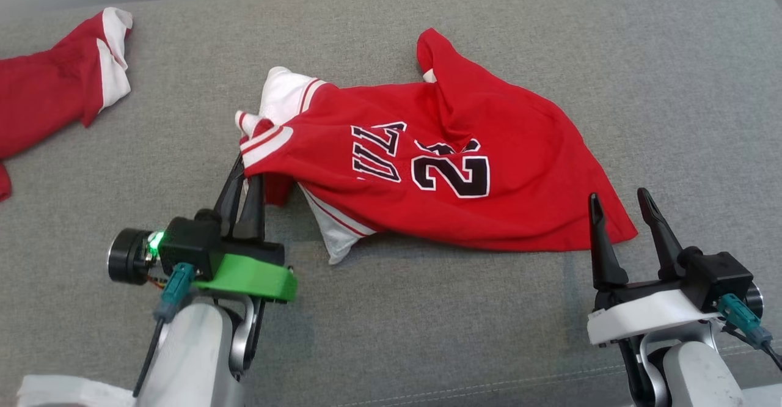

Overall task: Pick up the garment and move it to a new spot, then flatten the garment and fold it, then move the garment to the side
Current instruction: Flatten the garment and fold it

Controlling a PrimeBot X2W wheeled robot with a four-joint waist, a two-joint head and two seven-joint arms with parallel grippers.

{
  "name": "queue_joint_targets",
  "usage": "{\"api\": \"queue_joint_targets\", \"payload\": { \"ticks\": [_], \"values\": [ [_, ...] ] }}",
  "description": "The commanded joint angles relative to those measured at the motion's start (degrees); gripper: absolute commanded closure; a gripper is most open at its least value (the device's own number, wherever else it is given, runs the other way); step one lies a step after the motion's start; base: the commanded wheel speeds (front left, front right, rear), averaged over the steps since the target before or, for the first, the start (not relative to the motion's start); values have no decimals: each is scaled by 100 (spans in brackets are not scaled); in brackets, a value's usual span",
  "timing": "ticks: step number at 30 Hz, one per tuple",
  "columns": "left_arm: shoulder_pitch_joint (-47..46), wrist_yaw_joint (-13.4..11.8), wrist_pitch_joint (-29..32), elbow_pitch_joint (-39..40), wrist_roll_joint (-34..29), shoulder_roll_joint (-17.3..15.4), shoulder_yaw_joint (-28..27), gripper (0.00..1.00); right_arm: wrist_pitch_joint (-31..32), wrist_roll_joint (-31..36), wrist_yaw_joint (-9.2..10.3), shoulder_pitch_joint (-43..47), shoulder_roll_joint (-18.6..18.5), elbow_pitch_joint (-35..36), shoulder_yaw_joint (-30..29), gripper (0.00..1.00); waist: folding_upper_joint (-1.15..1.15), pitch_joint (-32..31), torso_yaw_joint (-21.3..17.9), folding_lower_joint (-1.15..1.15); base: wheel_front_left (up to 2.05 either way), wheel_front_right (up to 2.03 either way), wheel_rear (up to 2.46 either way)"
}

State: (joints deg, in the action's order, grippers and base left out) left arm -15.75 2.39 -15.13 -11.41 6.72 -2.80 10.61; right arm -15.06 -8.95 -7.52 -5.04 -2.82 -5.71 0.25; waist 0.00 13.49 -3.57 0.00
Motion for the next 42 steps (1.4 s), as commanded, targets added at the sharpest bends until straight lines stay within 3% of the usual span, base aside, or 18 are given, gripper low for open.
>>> {"api": "queue_joint_targets", "payload": {
  "ticks": [1,7,12,19,21,22,32,42],
  "values": [
    [-289,71,-3,-69,-122,-45,14,100,-17,-24,6,-73,-15,36,36,0,0,43,-49,0,0,0,0],
    [-976,171,-3,-721,-208,-61,10,100,-17,-55,6,-222,-14,77,179,0,0,203,-272,0,0,0,0],
    [-1860,190,-3,-1897,-354,-97,41,100,-17,-133,6,-441,-12,116,382,0,0,513,-717,0,0,0,0],
    [-2560,169,-3,-3019,-431,-89,132,100,-17,-231,6,-616,-11,114,466,0,0,786,-1045,0,0,0,0],
    [-2666,167,-2,-3169,-425,-76,165,19,-17,-251,6,-613,-10,107,458,0,0,805,-1056,0,0,0,0],
    [-2691,175,-3,-3218,-390,-70,172,0,-17,-256,6,-610,-10,103,443,0,0,806,-1049,0,0,0,0],
    [-2286,225,-3,-2844,-88,-22,263,0,-17,-124,6,-493,-11,79,280,0,0,501,-514,0,0,0,0],
    [-1004,252,-3,-2065,212,-13,276,0,-17,-65,6,-292,-13,-8,187,0,0,-1,-37,0,0,0,0]
  ]
}}
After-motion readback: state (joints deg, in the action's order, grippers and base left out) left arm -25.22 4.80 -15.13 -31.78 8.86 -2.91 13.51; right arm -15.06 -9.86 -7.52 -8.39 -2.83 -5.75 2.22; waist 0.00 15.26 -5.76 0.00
